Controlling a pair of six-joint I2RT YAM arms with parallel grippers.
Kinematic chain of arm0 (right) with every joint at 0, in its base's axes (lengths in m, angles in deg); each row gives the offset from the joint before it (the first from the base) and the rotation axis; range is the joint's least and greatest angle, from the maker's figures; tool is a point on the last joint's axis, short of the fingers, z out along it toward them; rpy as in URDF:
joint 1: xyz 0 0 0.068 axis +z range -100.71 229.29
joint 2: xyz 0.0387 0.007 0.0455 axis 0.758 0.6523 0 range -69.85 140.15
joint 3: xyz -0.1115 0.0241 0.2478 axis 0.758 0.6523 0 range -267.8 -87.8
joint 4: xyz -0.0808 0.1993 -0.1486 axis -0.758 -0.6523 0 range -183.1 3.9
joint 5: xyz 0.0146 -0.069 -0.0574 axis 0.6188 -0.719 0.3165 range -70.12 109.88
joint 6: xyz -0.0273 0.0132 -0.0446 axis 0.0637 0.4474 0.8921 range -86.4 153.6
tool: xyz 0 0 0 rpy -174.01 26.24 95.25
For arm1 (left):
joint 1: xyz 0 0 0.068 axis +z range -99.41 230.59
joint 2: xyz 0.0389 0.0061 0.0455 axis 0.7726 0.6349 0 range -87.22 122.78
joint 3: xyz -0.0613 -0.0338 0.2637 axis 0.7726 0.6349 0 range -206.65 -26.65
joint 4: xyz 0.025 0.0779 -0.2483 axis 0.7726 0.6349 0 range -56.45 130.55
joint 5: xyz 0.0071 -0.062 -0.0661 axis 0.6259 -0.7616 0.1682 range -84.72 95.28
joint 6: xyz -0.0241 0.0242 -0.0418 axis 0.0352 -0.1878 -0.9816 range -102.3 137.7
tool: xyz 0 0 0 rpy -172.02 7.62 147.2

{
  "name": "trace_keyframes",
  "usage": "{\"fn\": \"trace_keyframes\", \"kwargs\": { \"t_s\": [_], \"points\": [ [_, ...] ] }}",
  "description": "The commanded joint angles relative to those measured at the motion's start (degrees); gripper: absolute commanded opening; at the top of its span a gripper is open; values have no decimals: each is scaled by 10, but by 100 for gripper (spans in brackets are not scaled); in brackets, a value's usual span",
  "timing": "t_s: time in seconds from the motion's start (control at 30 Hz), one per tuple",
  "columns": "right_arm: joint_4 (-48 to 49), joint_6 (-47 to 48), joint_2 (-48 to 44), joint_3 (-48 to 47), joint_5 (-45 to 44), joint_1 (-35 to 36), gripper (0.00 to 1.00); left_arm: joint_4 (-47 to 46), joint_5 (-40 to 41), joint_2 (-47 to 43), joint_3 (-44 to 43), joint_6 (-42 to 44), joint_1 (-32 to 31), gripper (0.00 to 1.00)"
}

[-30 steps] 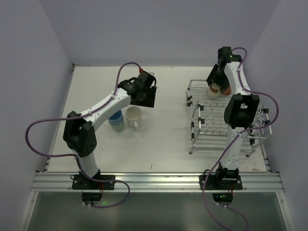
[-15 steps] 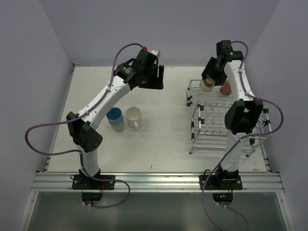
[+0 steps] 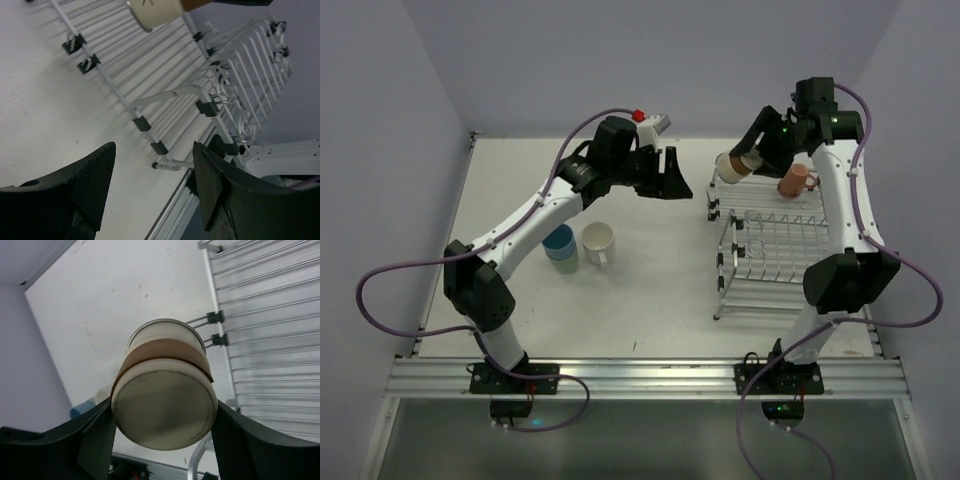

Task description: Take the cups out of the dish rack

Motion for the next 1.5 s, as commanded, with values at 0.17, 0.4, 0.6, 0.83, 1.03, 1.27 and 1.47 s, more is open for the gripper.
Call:
{"fn": "trace_keyframes", "kwargs": {
  "t_s": [0.17, 0.4, 0.6, 0.83, 1.03, 1.27, 1.47],
  "points": [
    [40, -88, -87, 51, 247, 0, 0, -215, -169, -44, 37, -54, 8, 67],
    [91, -138, -126, 112, 333, 0, 0, -231, -176, -47, 36, -49, 8, 67],
    [95, -144, -155, 142, 343, 0, 0, -206, -158, -53, 28, -29, 12, 68],
    [96, -140, -177, 164, 321, -2, 0, -158, -133, -48, 1, -2, 12, 68],
    [93, -137, -183, 165, 303, -3, 0, -133, -122, -50, 2, 5, 12, 68],
    [94, -136, -192, 176, 310, -3, 0, -132, -123, -49, -3, 6, 12, 68],
    [131, -163, -206, 227, 364, -3, 0, -207, -177, -42, 4, -31, 13, 68]
  ]
}}
